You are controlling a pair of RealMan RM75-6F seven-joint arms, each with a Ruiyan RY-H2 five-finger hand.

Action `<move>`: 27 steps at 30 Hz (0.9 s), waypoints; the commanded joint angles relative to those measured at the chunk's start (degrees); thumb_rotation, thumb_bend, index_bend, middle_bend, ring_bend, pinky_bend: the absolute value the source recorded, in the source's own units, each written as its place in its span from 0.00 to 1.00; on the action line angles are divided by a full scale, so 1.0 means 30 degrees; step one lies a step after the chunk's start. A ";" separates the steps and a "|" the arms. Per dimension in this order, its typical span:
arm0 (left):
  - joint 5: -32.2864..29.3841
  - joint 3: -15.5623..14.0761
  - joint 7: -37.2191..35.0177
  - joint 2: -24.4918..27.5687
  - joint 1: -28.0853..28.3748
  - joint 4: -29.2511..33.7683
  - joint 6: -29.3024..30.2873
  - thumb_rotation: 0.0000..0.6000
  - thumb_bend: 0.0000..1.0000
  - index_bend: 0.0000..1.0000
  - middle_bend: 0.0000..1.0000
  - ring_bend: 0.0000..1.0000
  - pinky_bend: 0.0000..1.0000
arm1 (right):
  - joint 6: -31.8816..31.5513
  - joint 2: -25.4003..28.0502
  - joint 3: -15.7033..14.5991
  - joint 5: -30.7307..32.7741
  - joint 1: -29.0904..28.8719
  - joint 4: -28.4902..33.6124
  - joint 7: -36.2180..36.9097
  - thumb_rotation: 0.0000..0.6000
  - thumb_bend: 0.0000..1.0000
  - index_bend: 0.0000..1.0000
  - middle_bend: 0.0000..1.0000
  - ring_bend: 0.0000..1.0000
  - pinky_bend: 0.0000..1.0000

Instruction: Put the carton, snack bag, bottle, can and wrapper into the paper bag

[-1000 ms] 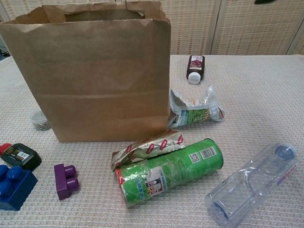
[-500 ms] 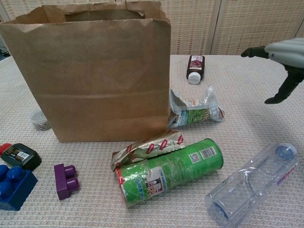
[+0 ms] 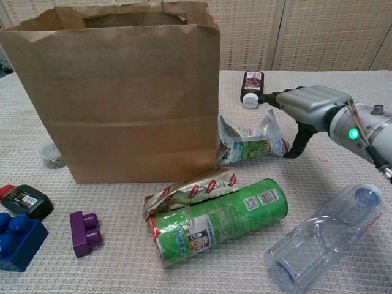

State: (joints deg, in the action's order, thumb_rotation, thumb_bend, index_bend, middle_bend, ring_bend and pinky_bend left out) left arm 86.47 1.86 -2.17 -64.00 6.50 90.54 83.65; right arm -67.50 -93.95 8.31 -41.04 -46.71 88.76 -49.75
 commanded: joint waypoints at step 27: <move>0.0022 -0.0044 -0.0094 -0.0024 -0.0123 -0.0078 0.0168 1.00 0.37 0.00 0.00 0.00 0.00 | -0.2521 -0.0028 0.0783 -0.5151 0.0988 -0.1056 0.1102 1.00 0.32 0.70 0.59 0.59 0.68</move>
State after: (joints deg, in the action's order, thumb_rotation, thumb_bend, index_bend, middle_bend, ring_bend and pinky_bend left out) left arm 86.54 1.73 -2.46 -64.07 6.13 90.30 84.15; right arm -72.90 -98.78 9.09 -55.36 -45.46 80.74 -47.10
